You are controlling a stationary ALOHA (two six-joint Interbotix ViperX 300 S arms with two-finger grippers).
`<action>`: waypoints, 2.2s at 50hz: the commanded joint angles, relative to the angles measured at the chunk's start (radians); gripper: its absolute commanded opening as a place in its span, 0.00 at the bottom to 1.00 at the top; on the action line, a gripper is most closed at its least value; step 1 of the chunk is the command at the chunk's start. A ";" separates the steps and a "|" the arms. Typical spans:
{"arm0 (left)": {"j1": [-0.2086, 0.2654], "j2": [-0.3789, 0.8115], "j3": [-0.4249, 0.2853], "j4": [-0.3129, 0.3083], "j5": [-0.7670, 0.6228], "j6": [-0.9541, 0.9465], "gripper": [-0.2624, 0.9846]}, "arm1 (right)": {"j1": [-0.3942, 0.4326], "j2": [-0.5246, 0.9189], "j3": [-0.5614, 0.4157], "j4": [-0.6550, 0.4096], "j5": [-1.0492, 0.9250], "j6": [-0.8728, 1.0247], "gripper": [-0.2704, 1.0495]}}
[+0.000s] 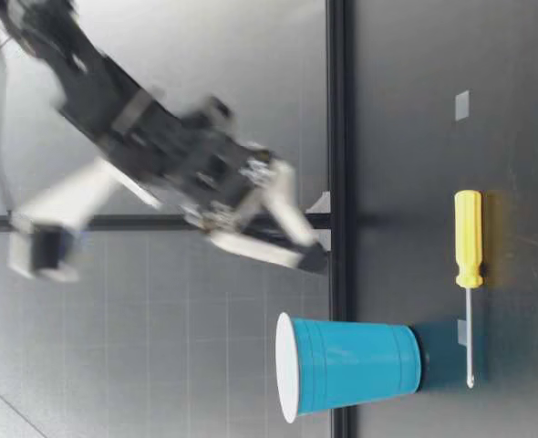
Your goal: Pick up the screwdriver with the right arm, hand it over to the left arm then place it into the cup.
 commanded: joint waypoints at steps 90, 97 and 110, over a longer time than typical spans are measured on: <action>0.002 0.018 0.052 -0.005 -0.095 -0.003 0.42 | 0.006 0.192 -0.092 0.011 0.009 -0.037 0.20; 0.002 0.041 0.060 -0.005 -0.130 0.000 0.60 | 0.044 0.118 -0.055 0.021 -0.028 -0.020 0.20; 0.002 0.124 0.044 -0.025 -0.176 -0.012 0.74 | 0.138 -0.046 0.112 0.054 -0.354 0.055 0.20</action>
